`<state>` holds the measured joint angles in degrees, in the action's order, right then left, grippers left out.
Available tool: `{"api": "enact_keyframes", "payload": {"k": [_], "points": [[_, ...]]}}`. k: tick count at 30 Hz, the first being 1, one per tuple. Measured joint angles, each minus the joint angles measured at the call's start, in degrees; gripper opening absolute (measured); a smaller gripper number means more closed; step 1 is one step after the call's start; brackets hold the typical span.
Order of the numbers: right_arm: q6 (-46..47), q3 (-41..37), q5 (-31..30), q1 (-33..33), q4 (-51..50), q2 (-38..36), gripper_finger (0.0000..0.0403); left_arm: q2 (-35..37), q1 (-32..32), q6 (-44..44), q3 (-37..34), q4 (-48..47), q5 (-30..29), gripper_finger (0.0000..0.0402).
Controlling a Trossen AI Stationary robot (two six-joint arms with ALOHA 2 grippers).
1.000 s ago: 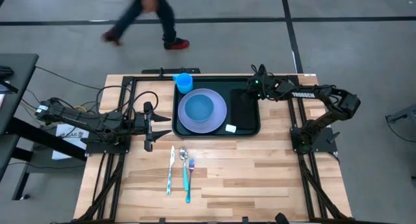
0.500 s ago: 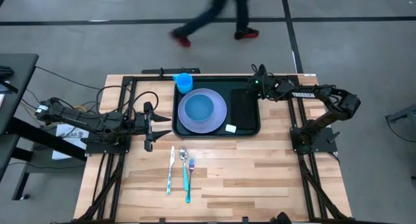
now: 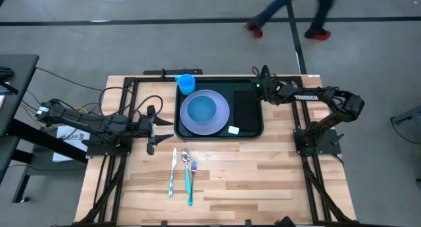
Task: Set up tray
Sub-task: Put the blue fork on top of the black napkin on the black tray
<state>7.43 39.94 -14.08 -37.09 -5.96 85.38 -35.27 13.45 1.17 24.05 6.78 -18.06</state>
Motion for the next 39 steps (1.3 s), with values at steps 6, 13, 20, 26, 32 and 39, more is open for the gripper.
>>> {"api": "enact_keyframes", "payload": {"k": [6, 13, 20, 26, 32, 39], "points": [[0.9, -1.2, -11.6, 7.6, 2.1, 0.0, 0.0275, -1.4, 0.0, 0.4, 0.0, -4.2, 5.4, 0.0202], [6.9, -6.0, -23.3, 17.4, 5.1, -3.2, 0.0275, -5.7, 0.0, -3.1, 0.0, -3.8, 7.7, 0.0202], [9.0, -7.2, -23.3, 33.2, 6.7, -11.6, 0.0275, -9.0, 0.0, -3.5, 2.3, -1.8, 6.2, 0.0202], [3.7, -7.2, -18.5, 46.1, 10.8, -16.7, 0.0275, -10.4, 0.0, -0.5, 3.8, -5.4, 5.7, 0.0202], [-3.2, -7.2, -15.0, 55.4, 10.5, -20.7, 0.0275, -13.8, 0.0, 3.6, 3.9, -3.5, 5.0, 0.0202], [-3.8, -7.2, -28.1, 57.1, 7.8, -27.6, 0.0275, -20.1, 0.0, 29.4, 9.0, -7.7, -0.6, 0.0202]]}}
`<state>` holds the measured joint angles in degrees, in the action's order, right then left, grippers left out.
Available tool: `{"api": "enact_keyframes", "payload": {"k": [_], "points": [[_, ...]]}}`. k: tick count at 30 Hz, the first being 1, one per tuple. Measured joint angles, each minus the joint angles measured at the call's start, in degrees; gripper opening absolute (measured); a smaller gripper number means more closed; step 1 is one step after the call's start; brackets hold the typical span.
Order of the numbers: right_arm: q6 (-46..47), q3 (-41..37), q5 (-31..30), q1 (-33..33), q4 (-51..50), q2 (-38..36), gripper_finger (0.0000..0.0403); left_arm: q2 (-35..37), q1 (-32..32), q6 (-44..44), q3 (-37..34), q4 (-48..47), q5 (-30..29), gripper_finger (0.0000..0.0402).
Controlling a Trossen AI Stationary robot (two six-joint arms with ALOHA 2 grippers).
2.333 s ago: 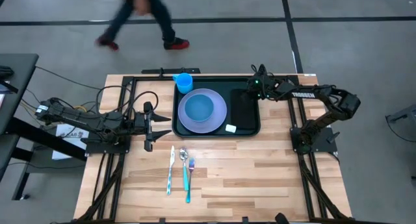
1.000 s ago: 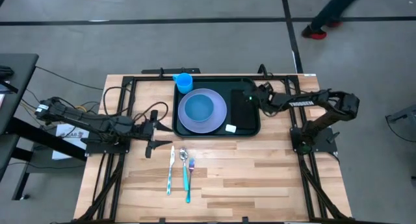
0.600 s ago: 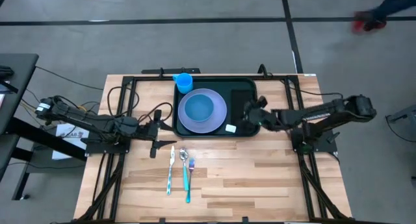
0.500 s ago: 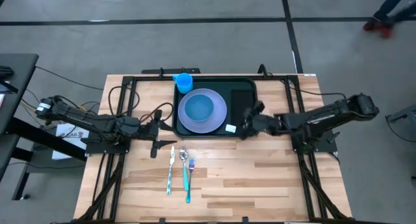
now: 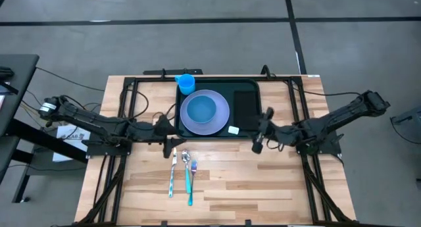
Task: Set up tray
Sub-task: Put the blue fork on top of the black napkin on the black tray
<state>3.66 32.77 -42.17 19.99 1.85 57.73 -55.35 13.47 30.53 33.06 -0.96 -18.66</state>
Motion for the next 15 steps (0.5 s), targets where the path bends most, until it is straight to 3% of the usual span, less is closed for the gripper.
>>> {"api": "enact_keyframes", "payload": {"k": [3, 8, 11, 15], "points": [[-2.5, 0.0, -4.3, -0.9, -0.8, -3.2, 0.0275, -3.5, 0.0, 9.1, 4.3, -6.3, -1.3, 0.0202], [-4.2, 0.0, -6.1, -3.6, 1.4, -8.4, 0.0275, -11.9, 1.1, 20.5, 10.9, -14.2, -3.4, 0.0202], [-4.2, 0.0, -6.1, -5.1, 1.6, -11.5, 0.0275, -17.6, 1.6, 27.2, 14.0, -15.0, -0.2, 0.0202], [-3.9, 0.1, -6.0, -5.9, -0.8, -14.4, 0.0275, -24.5, 1.9, 35.5, 17.6, -15.3, 8.4, 0.0202]]}}
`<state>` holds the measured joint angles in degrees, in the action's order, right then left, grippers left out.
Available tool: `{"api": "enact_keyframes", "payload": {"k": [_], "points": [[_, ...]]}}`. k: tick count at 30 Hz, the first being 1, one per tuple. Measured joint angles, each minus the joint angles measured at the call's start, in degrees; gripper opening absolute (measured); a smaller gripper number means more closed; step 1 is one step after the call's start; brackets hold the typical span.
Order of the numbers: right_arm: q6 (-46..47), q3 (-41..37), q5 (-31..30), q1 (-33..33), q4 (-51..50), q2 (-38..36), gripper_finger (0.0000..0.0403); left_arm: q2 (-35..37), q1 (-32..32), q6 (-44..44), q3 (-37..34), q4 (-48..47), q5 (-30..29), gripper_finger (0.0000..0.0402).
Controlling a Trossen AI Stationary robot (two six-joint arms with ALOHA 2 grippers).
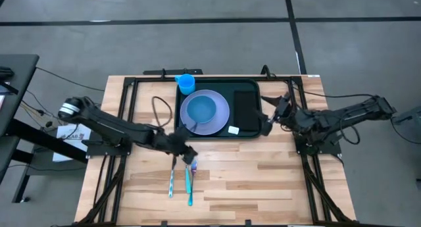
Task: Set up tray
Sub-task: Put the blue fork on top of the black napkin on the black tray
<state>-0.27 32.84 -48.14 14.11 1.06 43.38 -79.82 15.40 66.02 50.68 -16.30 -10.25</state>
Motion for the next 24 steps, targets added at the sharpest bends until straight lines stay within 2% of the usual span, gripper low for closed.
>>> {"api": "enact_keyframes", "payload": {"k": [3, 6, 9, 14, 19, 24], "points": [[2.3, 0.0, 0.0, 0.3, -4.4, -0.8, 0.0275, -4.2, 0.0, 4.1, 3.2, -4.0, 6.1, 0.0202], [4.7, 0.0, 0.0, 0.6, -7.2, -0.9, 0.0275, -7.0, 0.5, 7.8, 5.6, -9.8, 9.5, 0.0202], [5.3, 0.0, 0.1, 0.6, -8.5, -0.8, 0.0275, -8.6, 1.1, 11.7, 7.6, -13.8, 11.0, 0.0202], [5.3, 0.0, 0.0, 0.6, -8.8, -0.8, 0.0275, -9.7, 1.9, 17.5, 7.8, -12.3, 10.7, 0.0202], [5.3, 0.0, 0.0, 0.6, -8.8, -0.8, 0.0275, -10.5, 1.9, 17.4, 7.8, -12.1, 10.4, 0.0202], [5.5, 0.0, 0.1, 0.6, -8.3, -0.8, 0.0275, -12.0, 1.9, 10.1, 7.8, -12.6, 12.7, 0.0202]]}}
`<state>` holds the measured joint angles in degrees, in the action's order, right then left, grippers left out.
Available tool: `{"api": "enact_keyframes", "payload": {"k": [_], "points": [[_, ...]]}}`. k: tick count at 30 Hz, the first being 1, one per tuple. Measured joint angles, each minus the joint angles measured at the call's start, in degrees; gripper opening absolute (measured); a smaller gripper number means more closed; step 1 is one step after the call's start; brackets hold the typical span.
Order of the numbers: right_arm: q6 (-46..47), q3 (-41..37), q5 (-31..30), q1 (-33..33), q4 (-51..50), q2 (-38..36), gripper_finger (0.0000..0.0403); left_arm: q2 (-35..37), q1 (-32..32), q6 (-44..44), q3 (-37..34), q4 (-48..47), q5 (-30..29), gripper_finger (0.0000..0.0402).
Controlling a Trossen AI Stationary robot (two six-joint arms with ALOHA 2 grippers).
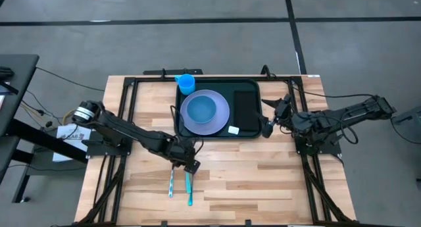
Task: Set up tray
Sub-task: Put the blue fork on top of the black napkin on the black tray
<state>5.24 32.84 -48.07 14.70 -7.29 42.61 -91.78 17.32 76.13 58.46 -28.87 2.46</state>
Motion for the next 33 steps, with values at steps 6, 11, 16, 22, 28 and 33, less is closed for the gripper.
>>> {"api": "enact_keyframes", "payload": {"k": [6, 11, 16, 22, 28, 33], "points": [[0.8, 0.0, 0.0, 0.0, 0.0, 0.0, 0.0275, -0.1, 0.0, -2.1, 0.0, 0.2, 0.7, 0.0202], [0.8, 0.0, 0.0, 0.0, 0.0, 0.0, 0.0275, -0.4, 0.0, -1.1, 0.0, 0.2, -1.3, 0.0202], [0.8, 0.0, 0.0, 0.0, 0.0, 0.0, 0.0275, -2.1, 0.1, 4.3, 0.0, 0.9, -1.2, 0.0202], [0.9, 0.0, 0.1, 0.0, -0.2, 0.1, 0.0275, -3.1, 0.3, 5.1, 0.0, 2.0, 1.8, 0.0202], [0.9, 0.0, 0.1, 0.0, 0.0, 0.2, 0.0275, -4.9, 0.4, 5.9, 0.0, 2.6, 8.2, 0.0202], [0.9, 0.0, 0.1, 0.0, 0.0, 0.2, 0.0275, -5.8, 0.4, 6.1, 0.0, 3.7, 8.9, 0.0202]]}}
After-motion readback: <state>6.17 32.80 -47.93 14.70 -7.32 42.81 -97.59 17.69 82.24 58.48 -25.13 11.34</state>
